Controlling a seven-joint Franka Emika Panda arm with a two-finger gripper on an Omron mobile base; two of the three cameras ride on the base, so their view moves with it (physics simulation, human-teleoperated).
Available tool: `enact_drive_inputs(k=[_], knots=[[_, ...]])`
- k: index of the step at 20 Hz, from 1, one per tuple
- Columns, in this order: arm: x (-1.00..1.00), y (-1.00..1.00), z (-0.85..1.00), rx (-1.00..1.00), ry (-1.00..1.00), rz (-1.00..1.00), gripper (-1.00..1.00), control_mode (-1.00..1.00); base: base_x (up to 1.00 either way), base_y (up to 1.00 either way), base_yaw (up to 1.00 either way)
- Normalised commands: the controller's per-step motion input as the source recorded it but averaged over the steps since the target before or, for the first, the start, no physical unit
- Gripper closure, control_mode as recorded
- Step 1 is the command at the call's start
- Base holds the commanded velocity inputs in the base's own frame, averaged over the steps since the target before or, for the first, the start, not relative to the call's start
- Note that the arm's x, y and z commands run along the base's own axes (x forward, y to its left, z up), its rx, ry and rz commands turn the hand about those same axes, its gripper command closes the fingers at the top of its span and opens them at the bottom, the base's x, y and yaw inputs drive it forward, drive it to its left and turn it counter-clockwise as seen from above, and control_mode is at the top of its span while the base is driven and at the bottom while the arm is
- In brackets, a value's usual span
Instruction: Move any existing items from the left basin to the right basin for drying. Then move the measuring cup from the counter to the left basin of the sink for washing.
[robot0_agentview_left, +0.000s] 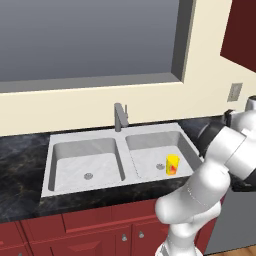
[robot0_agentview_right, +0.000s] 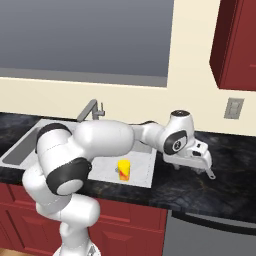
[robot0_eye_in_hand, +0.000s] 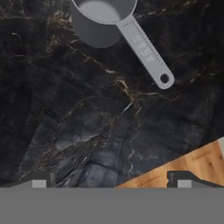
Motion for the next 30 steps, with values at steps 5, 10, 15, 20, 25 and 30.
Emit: enact_drive_inputs(k=[5,10,15,20,25,30], knots=[[0.03,-0.23,0.00,0.00,-0.04,0.03,-1.00,-1.00,0.00,0.00,0.00],[0.11,-0.25,0.00,0.00,-0.01,0.04,-1.00,-1.00,0.00,0.00,0.00],[0.16,-0.25,0.00,0.00,-0.03,0.05,-1.00,-1.00,0.00,0.00,0.00],[0.19,-0.21,0.00,0.00,-0.01,0.07,-1.00,-1.00,0.00,0.00,0.00],[0.19,-0.17,0.00,0.00,0.00,0.10,-1.00,-1.00,0.00,0.00,0.00],[0.17,-0.17,-0.04,0.00,0.00,0.10,-1.00,-1.00,0.00,0.00,0.00]])
